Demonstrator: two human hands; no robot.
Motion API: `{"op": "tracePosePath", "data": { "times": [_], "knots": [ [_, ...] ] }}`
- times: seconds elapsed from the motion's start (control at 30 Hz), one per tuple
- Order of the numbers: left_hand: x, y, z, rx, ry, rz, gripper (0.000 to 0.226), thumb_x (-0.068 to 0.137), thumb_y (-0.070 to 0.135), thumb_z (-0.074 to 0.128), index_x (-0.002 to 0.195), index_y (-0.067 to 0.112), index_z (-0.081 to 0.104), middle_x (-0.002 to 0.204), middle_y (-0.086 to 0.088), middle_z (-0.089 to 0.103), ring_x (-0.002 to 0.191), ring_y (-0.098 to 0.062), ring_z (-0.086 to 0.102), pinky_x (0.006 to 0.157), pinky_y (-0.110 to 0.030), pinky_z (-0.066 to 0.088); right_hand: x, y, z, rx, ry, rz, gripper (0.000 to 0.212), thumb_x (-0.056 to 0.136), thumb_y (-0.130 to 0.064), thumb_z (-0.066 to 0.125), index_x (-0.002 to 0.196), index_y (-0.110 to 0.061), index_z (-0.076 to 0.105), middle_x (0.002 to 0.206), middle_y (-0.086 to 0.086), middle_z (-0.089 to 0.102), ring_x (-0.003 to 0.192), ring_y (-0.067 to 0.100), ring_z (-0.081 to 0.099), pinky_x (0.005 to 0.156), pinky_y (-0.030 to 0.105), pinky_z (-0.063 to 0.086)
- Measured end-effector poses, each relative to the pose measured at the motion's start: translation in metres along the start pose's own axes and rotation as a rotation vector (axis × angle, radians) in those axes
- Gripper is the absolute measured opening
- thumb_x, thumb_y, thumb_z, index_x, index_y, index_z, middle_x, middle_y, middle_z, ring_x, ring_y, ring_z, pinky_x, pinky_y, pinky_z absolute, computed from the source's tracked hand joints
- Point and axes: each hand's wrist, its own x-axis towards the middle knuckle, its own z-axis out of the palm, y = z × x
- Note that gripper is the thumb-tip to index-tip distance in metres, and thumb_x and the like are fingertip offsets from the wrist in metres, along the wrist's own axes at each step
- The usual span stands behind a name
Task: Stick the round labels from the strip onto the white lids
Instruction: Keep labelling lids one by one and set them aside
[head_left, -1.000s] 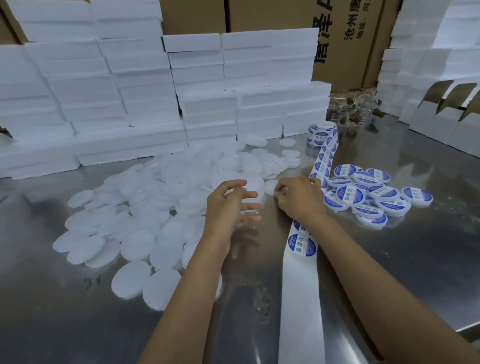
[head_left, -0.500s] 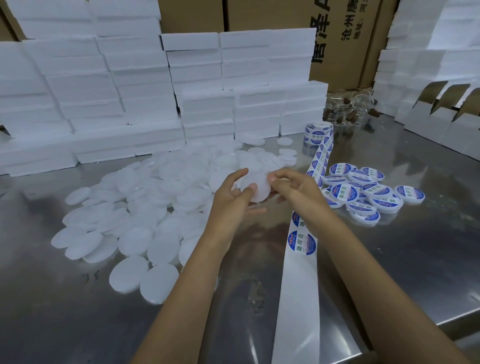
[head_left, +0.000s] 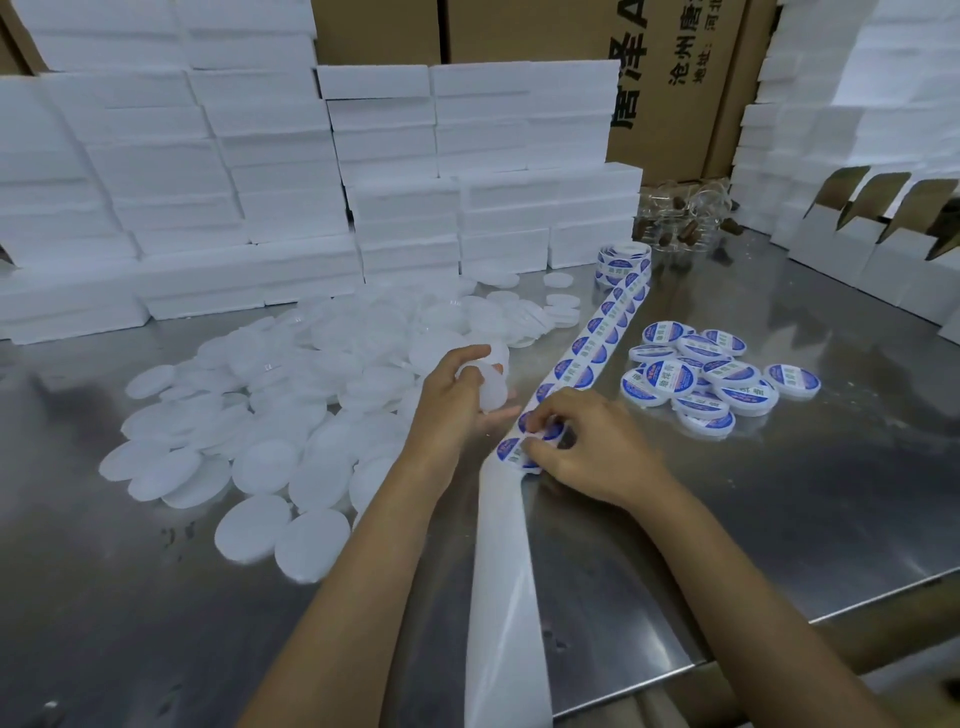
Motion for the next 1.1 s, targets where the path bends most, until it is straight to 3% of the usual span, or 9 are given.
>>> {"op": "tracePosePath", "data": {
  "times": [0.2, 0.33, 0.5, 0.67, 0.77, 0.87, 0.93, 1.0, 1.1],
  "knots": [
    [0.001, 0.003, -0.003, 0.024, 0.017, -0.039, 0.04, 0.099, -0.004, 0.033, 0.113, 0.016, 0.064, 0.123, -0.019, 0.064, 0.109, -0.038, 0.067, 0.076, -0.041, 0.063, 0.002, -0.001, 0.007, -0.002, -0.051, -0.031, 0.022, 0.084, -0.042, 0.074, 0.103, -0.032, 0.071, 0.102, -0.019, 0.061, 0.099, 0.003, 0.05, 0.088, 0.03, 0.034],
    [0.001, 0.001, -0.001, 0.136, -0.001, -0.019, 0.04, 0.1, -0.006, 0.037, 0.118, 0.019, 0.062, 0.127, -0.014, 0.064, 0.109, -0.032, 0.068, 0.085, -0.045, 0.062, 0.004, -0.003, 0.008, 0.015, -0.056, -0.011, 0.012, 0.086, -0.038, 0.073, 0.097, -0.034, 0.07, 0.098, -0.017, 0.061, 0.094, 0.006, 0.05, 0.09, 0.032, 0.037],
    [0.002, -0.002, 0.001, 0.216, -0.034, 0.049, 0.045, 0.1, -0.008, 0.034, 0.127, 0.018, 0.058, 0.134, -0.011, 0.061, 0.114, -0.031, 0.066, 0.089, -0.046, 0.061, 0.002, -0.005, 0.007, 0.041, -0.024, -0.037, 0.018, 0.085, -0.035, 0.074, 0.102, -0.034, 0.072, 0.097, -0.016, 0.068, 0.088, 0.008, 0.059, 0.086, 0.036, 0.049],
    [0.001, -0.008, -0.001, 0.262, -0.131, 0.067, 0.046, 0.097, -0.009, 0.032, 0.127, 0.014, 0.059, 0.132, -0.015, 0.062, 0.12, -0.031, 0.063, 0.098, -0.045, 0.056, -0.001, -0.01, 0.005, 0.042, 0.041, -0.108, 0.016, 0.086, -0.026, 0.072, 0.102, -0.028, 0.072, 0.102, -0.016, 0.07, 0.094, 0.005, 0.059, 0.083, 0.023, 0.047],
    [0.001, -0.007, -0.002, 0.332, -0.151, 0.092, 0.045, 0.098, -0.006, 0.035, 0.125, 0.02, 0.06, 0.138, -0.009, 0.057, 0.114, -0.019, 0.064, 0.088, -0.027, 0.059, 0.0, -0.019, 0.003, 0.304, 0.054, -0.047, 0.007, 0.086, -0.012, 0.073, 0.09, -0.017, 0.071, 0.09, -0.013, 0.066, 0.089, 0.005, 0.056, 0.075, 0.012, 0.043],
    [0.003, -0.008, -0.002, 0.411, -0.154, 0.099, 0.043, 0.098, -0.003, 0.037, 0.123, 0.023, 0.061, 0.14, -0.008, 0.053, 0.121, -0.027, 0.06, 0.097, -0.038, 0.057, 0.001, -0.022, -0.006, 0.721, 0.103, 0.091, 0.011, 0.086, 0.002, 0.069, 0.086, -0.009, 0.066, 0.087, 0.0, 0.069, 0.081, 0.012, 0.063, 0.072, 0.024, 0.052],
    [0.003, -0.007, -0.002, 0.298, -0.169, 0.053, 0.045, 0.097, -0.007, 0.033, 0.116, 0.019, 0.064, 0.139, -0.012, 0.052, 0.118, -0.031, 0.062, 0.083, -0.035, 0.062, 0.002, -0.021, -0.012, 0.985, 0.162, 0.183, 0.016, 0.087, 0.005, 0.064, 0.091, -0.009, 0.059, 0.091, 0.011, 0.069, 0.083, 0.022, 0.064, 0.074, 0.032, 0.054],
    [0.003, -0.007, -0.003, 0.188, -0.165, 0.006, 0.045, 0.099, -0.008, 0.03, 0.112, 0.017, 0.065, 0.134, -0.016, 0.057, 0.113, -0.033, 0.066, 0.071, -0.031, 0.063, 0.005, -0.018, -0.017, 1.097, 0.203, 0.241, 0.018, 0.089, 0.005, 0.062, 0.095, -0.01, 0.055, 0.092, 0.012, 0.07, 0.083, 0.025, 0.065, 0.079, 0.042, 0.054],
    [0.005, -0.004, -0.005, -0.059, -0.151, -0.068, 0.037, 0.101, -0.005, 0.034, 0.117, 0.01, 0.064, 0.129, -0.023, 0.062, 0.114, -0.039, 0.065, 0.09, -0.049, 0.06, 0.012, -0.021, -0.017, 1.046, 0.17, 0.261, 0.02, 0.088, 0.002, 0.066, 0.094, -0.013, 0.054, 0.088, 0.005, 0.072, 0.077, 0.019, 0.066, 0.072, 0.033, 0.055]
  ]
}}
